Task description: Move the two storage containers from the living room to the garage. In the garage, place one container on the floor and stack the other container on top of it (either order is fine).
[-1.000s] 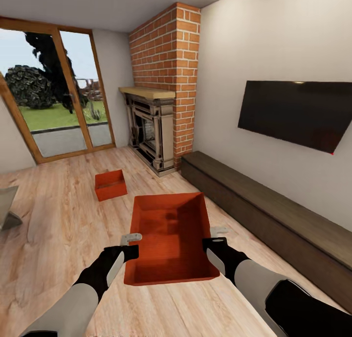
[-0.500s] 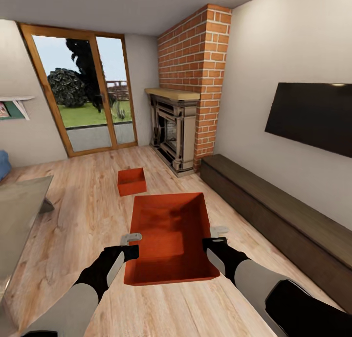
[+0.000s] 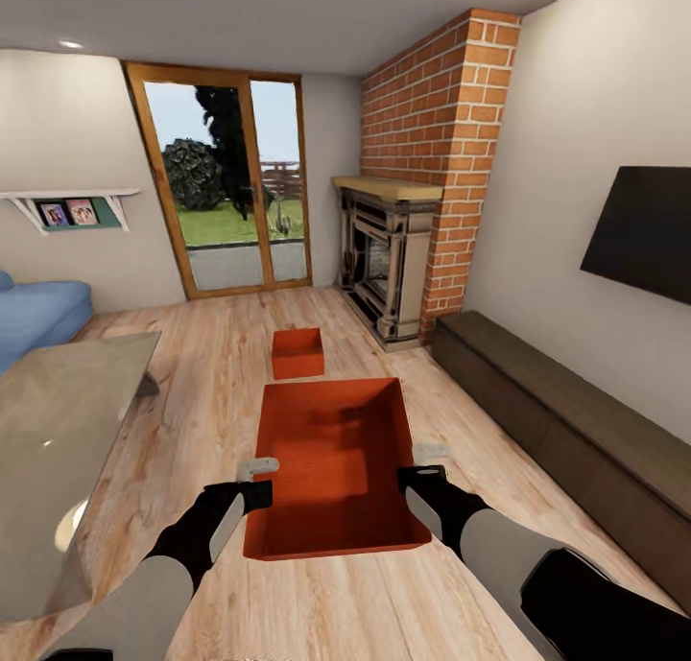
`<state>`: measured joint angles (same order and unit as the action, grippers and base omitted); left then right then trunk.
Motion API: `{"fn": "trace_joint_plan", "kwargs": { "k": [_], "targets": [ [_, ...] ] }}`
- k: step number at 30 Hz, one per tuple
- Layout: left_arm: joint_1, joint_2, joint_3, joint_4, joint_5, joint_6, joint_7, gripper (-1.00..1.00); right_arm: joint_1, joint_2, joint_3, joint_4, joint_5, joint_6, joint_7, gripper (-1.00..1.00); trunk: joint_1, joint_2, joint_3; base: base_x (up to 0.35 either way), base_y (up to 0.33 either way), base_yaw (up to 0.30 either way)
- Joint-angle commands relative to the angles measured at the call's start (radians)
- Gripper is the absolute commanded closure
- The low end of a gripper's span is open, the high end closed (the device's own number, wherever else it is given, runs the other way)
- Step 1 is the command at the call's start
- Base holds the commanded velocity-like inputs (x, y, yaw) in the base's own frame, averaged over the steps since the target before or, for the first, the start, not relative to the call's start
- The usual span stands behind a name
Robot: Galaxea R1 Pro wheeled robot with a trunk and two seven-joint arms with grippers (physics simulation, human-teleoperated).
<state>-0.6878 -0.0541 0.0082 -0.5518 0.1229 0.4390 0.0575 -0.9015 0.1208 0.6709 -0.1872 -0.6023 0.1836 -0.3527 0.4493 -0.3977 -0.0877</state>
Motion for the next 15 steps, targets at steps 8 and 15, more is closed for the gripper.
{"fn": "trace_joint_plan", "kwargs": {
  "k": [8, 15],
  "targets": [
    [-0.001, -0.001, 0.009, 0.000, -0.018, 0.007, 0.052, 1.00, 0.000, 0.002, 0.021, -0.011, -0.007, 0.005, 0.004, 1.00, 0.001, -0.002, 0.002, 0.000, 0.000, 0.300],
    [-0.001, -0.001, 0.009, -0.001, -0.018, 0.007, 0.051, 1.00, 0.000, 0.003, 0.021, -0.011, -0.007, 0.005, 0.004, 1.00, 0.001, -0.002, 0.007, 0.000, 0.000, 0.300]
  ]
}}
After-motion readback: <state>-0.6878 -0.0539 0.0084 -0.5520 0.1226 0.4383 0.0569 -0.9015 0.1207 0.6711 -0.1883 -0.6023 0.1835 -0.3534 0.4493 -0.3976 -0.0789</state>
